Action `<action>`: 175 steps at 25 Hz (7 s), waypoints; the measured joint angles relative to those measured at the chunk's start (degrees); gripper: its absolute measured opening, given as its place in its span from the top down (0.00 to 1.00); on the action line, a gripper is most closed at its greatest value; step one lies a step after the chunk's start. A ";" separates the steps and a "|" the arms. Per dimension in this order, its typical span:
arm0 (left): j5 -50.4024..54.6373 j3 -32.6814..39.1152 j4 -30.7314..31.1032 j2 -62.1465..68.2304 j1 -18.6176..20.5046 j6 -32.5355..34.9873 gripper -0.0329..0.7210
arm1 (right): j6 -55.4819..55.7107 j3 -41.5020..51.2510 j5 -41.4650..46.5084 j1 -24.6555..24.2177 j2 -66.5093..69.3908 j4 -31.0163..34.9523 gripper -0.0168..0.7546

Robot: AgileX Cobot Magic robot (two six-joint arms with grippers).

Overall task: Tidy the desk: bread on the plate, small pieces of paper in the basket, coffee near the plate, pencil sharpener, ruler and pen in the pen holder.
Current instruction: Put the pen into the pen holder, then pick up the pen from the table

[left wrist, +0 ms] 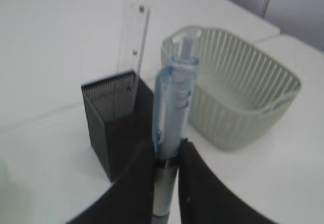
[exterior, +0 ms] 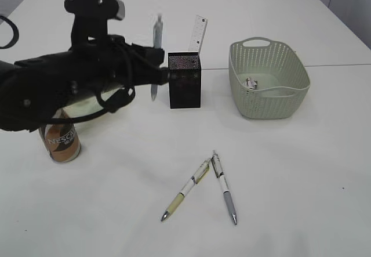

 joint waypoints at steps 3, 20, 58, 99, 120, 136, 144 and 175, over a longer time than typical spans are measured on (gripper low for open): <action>-4.10 -2.83 -0.03 0.00 0.00 0.00 0.86 | 0.00 0.00 0.00 0.00 0.00 -0.17 0.45; -6.79 -21.89 -0.34 14.03 5.39 -3.84 0.86 | 0.00 0.00 0.00 0.00 0.00 -1.47 0.45; 0.74 -34.83 2.88 30.76 5.39 -7.22 0.49 | 0.00 0.00 0.00 0.00 0.00 -2.98 0.45; 81.03 -34.97 4.93 16.55 -7.51 -5.53 0.50 | 0.00 0.00 0.00 0.00 0.00 -1.58 0.45; 75.38 -37.72 5.00 26.53 -10.67 -5.40 0.52 | 0.00 0.00 0.00 0.00 0.00 -1.58 0.45; 77.13 -39.50 5.97 30.60 -10.22 -5.40 0.58 | 0.00 0.00 0.00 0.00 0.00 -1.58 0.45; 77.13 -39.50 5.97 30.83 -10.22 -5.40 0.62 | 0.00 0.00 0.00 0.00 0.00 -1.58 0.45; 80.81 -37.91 5.94 28.94 -9.96 -4.20 0.87 | 0.00 0.00 0.00 0.00 0.00 -1.58 0.45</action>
